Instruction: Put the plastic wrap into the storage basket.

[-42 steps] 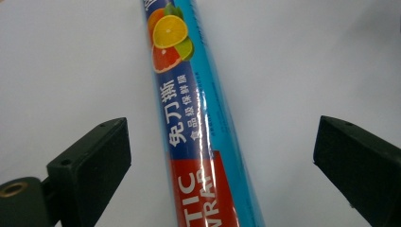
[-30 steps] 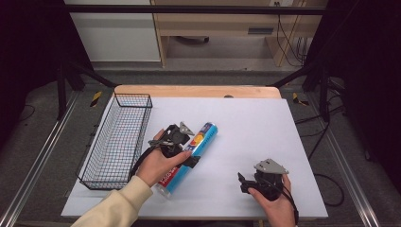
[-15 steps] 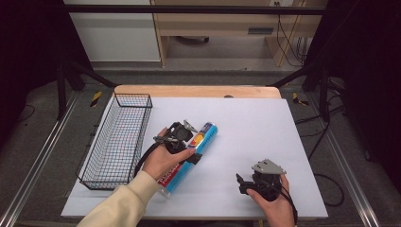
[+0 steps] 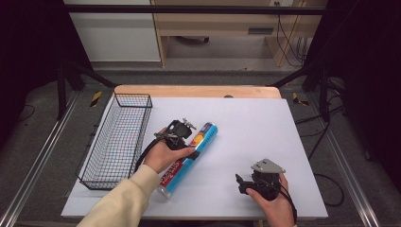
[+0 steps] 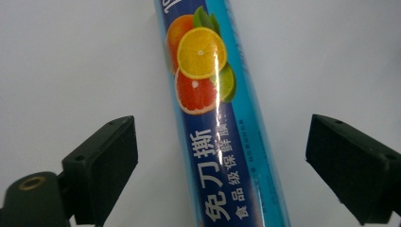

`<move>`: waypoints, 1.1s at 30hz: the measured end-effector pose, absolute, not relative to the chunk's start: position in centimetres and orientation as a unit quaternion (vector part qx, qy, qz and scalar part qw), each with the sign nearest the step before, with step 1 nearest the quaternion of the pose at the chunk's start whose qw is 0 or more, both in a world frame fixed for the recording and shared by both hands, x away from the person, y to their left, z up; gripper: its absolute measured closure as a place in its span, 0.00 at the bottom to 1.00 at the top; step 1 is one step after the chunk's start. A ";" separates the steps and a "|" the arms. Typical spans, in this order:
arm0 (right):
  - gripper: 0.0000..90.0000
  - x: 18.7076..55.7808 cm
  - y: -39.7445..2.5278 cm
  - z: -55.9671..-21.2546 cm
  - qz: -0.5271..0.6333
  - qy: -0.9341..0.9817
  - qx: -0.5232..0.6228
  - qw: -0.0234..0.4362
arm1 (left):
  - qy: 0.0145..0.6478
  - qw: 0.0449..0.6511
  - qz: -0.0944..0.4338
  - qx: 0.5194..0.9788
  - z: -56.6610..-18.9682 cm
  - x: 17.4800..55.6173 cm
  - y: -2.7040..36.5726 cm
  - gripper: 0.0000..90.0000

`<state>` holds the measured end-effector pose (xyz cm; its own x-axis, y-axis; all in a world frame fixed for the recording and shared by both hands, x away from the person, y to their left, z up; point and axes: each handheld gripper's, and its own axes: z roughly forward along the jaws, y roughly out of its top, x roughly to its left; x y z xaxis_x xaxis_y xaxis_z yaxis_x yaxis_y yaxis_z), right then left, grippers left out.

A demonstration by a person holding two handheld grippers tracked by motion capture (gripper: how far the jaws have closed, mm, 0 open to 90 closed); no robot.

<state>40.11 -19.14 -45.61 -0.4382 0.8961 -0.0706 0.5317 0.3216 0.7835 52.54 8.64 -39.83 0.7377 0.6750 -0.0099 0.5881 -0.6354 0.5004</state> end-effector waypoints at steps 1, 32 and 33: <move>0.14 40.1 -19.1 -45.6 0.353 0.771 0.463 0.258 | 0.350 0.239 0.087 0.901 -40.0 52.7 8.6 0.11; 0.14 40.0 -19.0 -45.5 0.357 0.773 0.461 0.251 | 0.344 0.210 0.014 0.915 -43.8 53.9 8.1 0.18; 0.14 40.0 -19.0 -45.5 0.358 0.773 0.461 0.250 | 0.343 0.209 0.014 0.916 -43.9 53.9 8.1 0.18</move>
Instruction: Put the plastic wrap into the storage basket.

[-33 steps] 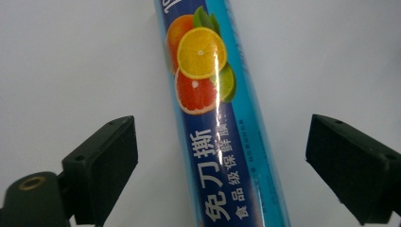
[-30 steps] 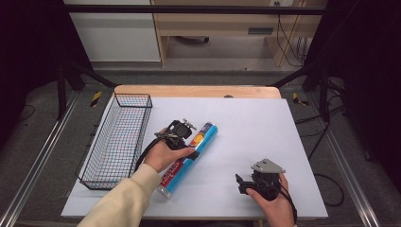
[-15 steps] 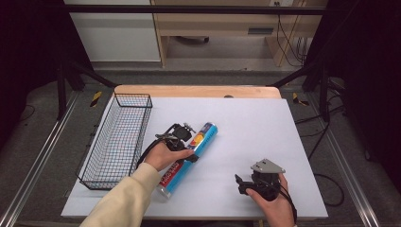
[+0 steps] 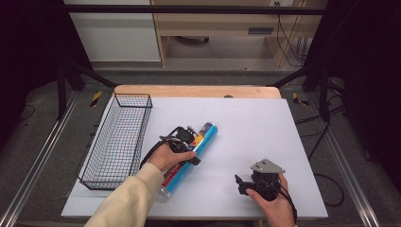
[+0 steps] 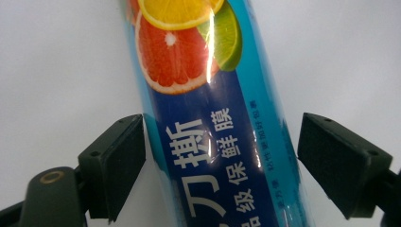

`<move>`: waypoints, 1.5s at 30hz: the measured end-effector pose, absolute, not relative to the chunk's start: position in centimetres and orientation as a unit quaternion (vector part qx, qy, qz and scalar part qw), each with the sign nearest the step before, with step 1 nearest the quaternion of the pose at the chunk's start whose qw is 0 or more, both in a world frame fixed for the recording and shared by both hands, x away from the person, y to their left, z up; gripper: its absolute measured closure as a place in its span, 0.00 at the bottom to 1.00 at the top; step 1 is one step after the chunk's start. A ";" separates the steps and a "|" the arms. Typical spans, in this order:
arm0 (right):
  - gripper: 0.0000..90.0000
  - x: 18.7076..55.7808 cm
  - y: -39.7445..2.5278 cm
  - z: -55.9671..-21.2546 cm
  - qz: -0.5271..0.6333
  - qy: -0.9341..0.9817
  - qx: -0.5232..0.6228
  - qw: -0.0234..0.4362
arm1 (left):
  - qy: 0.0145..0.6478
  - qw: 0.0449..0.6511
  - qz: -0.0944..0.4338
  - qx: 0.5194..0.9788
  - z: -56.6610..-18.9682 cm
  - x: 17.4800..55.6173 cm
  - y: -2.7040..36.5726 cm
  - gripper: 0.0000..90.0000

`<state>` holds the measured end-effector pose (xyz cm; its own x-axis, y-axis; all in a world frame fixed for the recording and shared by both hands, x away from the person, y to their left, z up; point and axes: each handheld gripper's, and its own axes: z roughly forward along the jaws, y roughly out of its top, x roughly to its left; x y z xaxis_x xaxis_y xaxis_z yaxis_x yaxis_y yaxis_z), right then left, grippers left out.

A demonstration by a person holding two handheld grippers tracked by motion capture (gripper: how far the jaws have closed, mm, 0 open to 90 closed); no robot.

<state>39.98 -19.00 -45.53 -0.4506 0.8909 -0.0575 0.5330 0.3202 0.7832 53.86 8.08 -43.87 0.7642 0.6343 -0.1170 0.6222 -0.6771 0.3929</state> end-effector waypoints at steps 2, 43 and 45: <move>0.14 40.0 -19.0 -45.6 0.357 0.774 0.458 0.252 | 0.346 0.208 0.016 0.915 -44.0 53.9 8.0 0.18; 0.14 40.0 -19.0 -45.6 0.355 0.777 0.456 0.249 | 0.384 0.190 0.021 0.904 -44.7 53.8 7.4 0.31; 0.14 40.0 -18.9 -45.6 0.355 0.777 0.457 0.248 | 0.382 0.188 0.024 0.904 -44.7 53.7 7.4 0.31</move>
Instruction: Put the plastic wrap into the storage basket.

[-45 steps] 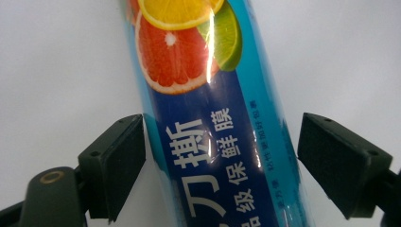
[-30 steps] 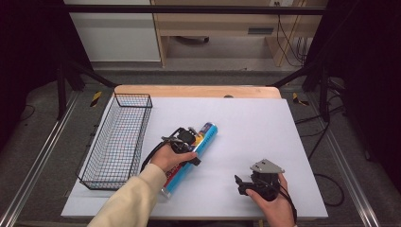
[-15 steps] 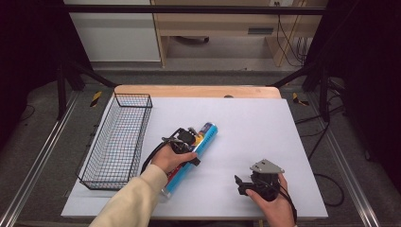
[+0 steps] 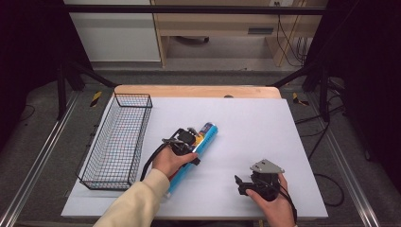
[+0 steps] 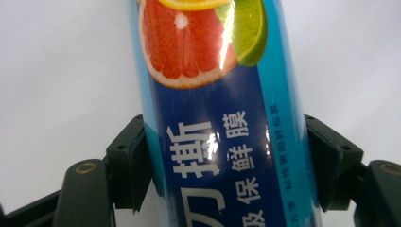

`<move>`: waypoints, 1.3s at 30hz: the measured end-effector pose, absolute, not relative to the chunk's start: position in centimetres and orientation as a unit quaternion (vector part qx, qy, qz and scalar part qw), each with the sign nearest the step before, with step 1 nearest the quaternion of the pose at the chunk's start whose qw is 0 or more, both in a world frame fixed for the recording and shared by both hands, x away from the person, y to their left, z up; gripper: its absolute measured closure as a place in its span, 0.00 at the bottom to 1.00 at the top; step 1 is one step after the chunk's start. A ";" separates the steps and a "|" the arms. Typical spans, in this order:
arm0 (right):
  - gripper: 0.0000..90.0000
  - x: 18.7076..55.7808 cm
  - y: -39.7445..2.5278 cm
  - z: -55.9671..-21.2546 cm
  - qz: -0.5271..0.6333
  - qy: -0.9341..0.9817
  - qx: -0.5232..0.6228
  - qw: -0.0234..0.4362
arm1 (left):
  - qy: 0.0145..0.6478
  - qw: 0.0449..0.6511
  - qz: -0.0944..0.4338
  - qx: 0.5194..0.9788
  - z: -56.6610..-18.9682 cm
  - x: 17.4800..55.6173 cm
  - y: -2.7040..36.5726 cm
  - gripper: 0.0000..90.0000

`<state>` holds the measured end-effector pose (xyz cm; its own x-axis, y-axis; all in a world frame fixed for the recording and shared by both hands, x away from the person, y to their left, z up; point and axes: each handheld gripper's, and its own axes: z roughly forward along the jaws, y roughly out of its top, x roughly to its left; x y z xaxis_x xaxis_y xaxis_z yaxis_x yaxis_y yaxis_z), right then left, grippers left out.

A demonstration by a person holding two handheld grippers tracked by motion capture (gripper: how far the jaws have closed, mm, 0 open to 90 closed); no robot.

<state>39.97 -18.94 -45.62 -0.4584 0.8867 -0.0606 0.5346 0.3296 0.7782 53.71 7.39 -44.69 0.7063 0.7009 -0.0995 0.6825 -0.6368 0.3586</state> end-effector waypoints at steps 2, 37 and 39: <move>0.14 40.0 -19.0 -45.6 0.355 0.778 0.455 0.250 | 0.379 0.185 0.032 0.906 -44.6 53.6 7.4 0.32; 0.14 40.1 -18.9 -45.8 0.348 0.782 0.454 0.247 | 0.365 0.226 0.076 0.900 -38.0 51.9 10.5 0.35; 0.14 40.1 -18.8 -45.8 0.349 0.782 0.454 0.244 | 0.366 0.227 0.081 0.899 -37.3 52.0 10.9 0.35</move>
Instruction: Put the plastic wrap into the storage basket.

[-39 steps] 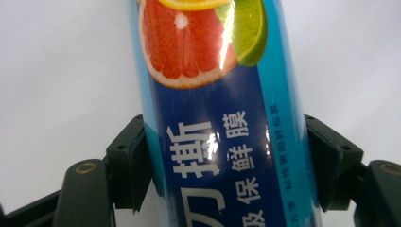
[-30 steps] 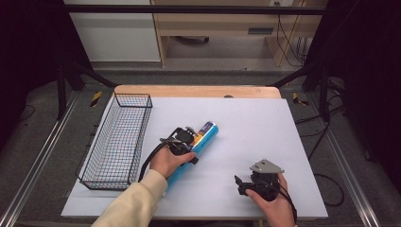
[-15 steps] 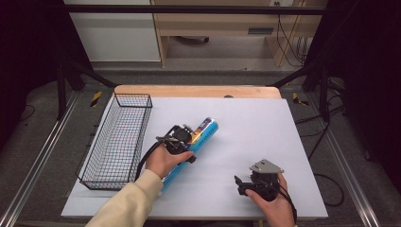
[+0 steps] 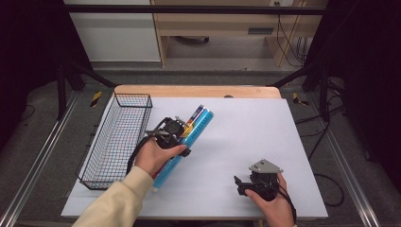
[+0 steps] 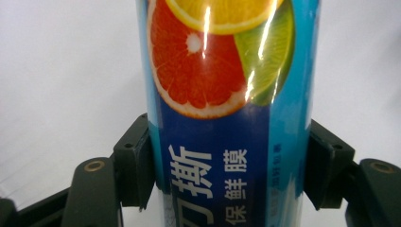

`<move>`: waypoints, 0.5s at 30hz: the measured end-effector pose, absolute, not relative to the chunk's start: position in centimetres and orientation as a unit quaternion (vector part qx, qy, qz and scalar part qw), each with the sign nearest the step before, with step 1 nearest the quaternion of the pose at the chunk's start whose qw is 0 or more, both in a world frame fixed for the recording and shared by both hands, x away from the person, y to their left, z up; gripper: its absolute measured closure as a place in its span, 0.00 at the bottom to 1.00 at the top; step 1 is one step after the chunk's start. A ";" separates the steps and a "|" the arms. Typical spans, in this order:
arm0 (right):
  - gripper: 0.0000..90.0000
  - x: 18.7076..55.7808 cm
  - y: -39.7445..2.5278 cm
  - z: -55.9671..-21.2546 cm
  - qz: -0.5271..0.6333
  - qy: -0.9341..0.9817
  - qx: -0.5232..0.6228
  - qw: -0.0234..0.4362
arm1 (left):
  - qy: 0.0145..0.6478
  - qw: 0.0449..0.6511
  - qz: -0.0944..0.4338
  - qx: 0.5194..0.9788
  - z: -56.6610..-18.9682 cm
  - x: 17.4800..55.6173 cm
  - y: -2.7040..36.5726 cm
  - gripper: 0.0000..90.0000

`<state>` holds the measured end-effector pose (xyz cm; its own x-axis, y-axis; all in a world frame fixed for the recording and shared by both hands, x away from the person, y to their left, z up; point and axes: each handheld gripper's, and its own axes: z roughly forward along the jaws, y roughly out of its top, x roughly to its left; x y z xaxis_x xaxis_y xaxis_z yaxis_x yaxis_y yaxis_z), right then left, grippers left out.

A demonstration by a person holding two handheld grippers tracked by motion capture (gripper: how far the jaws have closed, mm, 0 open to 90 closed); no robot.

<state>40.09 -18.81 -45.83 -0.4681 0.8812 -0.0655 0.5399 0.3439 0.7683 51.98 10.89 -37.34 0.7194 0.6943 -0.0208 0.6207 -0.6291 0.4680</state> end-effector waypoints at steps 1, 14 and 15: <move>0.14 40.1 -18.8 -45.8 0.349 0.782 0.455 0.244 | 0.366 0.227 0.081 0.899 -37.3 52.0 10.9 0.35; 0.14 40.1 -18.8 -46.0 0.350 0.780 0.461 0.239 | 0.372 0.235 0.101 0.892 -33.4 51.5 12.4 0.35; 0.13 40.1 -18.8 -46.0 0.352 0.779 0.461 0.239 | 0.374 0.236 0.102 0.891 -33.2 51.5 12.5 0.35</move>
